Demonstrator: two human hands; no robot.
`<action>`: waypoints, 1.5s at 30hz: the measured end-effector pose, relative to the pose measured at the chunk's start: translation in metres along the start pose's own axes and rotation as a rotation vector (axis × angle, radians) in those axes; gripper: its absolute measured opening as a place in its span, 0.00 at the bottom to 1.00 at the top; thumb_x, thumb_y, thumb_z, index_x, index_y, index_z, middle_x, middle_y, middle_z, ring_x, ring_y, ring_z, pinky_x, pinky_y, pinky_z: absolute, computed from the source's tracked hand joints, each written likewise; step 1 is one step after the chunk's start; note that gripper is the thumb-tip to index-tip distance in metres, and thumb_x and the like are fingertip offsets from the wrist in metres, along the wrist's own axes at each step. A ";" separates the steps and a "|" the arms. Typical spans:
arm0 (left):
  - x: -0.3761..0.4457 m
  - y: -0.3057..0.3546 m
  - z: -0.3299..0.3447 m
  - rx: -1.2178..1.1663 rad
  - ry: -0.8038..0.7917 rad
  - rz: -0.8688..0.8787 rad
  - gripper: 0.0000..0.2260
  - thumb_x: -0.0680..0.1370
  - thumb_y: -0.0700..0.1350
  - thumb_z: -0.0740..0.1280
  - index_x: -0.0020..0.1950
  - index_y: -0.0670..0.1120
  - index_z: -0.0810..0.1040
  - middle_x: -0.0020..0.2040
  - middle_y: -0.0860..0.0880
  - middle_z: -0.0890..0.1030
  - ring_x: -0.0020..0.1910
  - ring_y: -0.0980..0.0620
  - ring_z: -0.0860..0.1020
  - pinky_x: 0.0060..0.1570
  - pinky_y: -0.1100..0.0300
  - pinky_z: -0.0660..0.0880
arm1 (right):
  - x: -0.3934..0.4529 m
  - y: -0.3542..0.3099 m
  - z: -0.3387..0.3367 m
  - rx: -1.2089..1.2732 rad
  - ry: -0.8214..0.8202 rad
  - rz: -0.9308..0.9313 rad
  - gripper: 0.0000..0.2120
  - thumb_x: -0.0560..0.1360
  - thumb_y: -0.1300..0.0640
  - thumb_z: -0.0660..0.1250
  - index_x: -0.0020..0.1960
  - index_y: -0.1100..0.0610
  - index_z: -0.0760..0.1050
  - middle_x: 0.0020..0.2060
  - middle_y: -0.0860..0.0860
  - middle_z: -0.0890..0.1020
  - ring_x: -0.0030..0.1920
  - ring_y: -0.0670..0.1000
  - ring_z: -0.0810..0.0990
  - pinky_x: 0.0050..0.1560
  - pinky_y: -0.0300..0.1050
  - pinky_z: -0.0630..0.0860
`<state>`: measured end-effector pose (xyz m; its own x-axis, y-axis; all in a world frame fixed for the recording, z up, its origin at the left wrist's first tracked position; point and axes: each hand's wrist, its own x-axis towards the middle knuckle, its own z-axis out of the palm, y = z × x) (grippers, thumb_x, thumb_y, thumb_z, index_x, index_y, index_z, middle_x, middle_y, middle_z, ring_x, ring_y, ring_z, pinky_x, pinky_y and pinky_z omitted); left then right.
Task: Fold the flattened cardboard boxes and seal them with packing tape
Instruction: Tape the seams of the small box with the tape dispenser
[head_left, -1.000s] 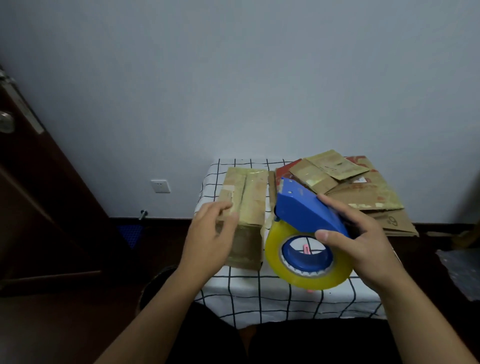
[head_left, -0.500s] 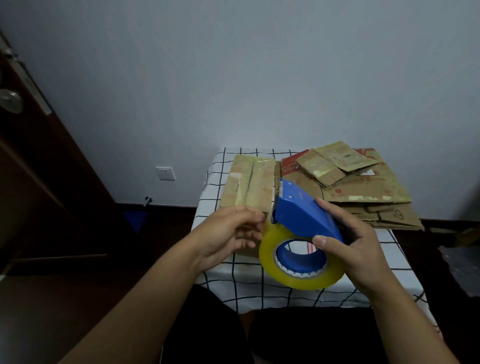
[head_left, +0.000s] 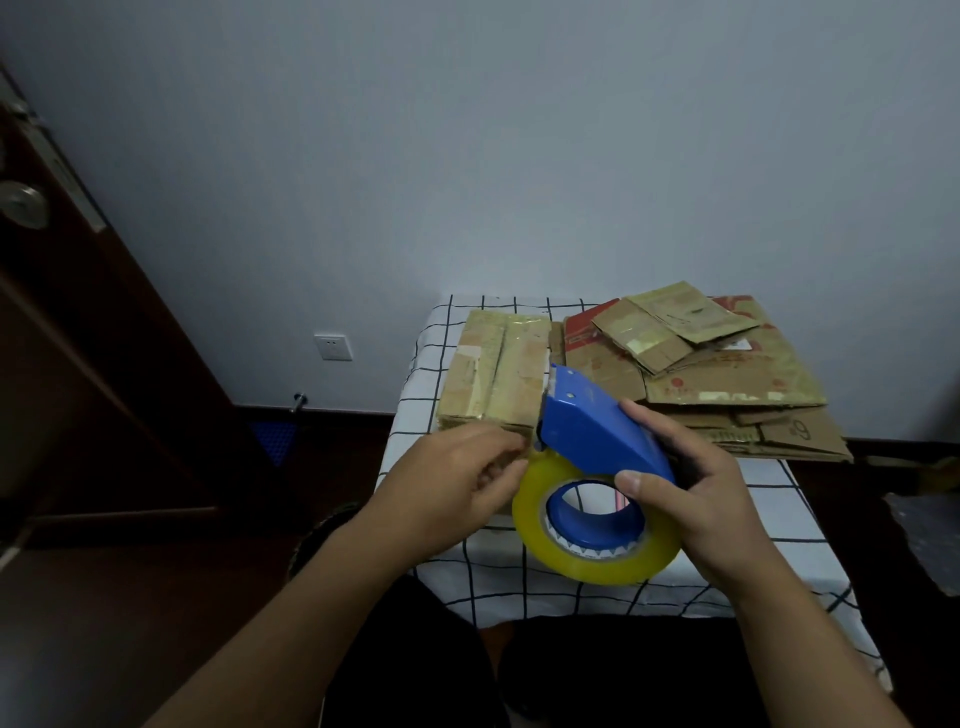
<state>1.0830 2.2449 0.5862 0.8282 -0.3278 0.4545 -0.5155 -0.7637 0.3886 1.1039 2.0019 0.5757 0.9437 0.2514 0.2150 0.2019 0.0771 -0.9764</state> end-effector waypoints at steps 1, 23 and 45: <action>0.000 -0.001 0.001 0.136 0.024 0.064 0.13 0.79 0.51 0.61 0.52 0.46 0.82 0.43 0.52 0.82 0.37 0.54 0.79 0.35 0.58 0.78 | 0.001 0.000 0.001 -0.009 -0.005 0.004 0.27 0.58 0.47 0.77 0.55 0.33 0.81 0.58 0.39 0.82 0.57 0.45 0.82 0.49 0.35 0.78; -0.040 -0.045 -0.001 0.235 0.159 -0.067 0.11 0.81 0.52 0.63 0.50 0.47 0.81 0.38 0.53 0.80 0.35 0.57 0.75 0.33 0.55 0.76 | 0.015 -0.006 -0.008 -0.061 -0.076 -0.018 0.27 0.58 0.49 0.78 0.55 0.34 0.81 0.55 0.40 0.82 0.53 0.46 0.82 0.48 0.36 0.78; 0.007 -0.006 -0.001 -1.258 -0.121 -0.928 0.04 0.80 0.40 0.65 0.49 0.42 0.78 0.47 0.41 0.80 0.44 0.49 0.78 0.43 0.58 0.76 | 0.017 0.000 0.000 -0.062 -0.156 0.009 0.27 0.59 0.51 0.78 0.56 0.34 0.81 0.57 0.40 0.82 0.54 0.46 0.83 0.48 0.37 0.78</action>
<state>1.0915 2.2479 0.5881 0.9283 -0.1132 -0.3542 0.3705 0.2002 0.9070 1.1200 2.0059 0.5793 0.8944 0.3990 0.2019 0.2134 0.0159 -0.9768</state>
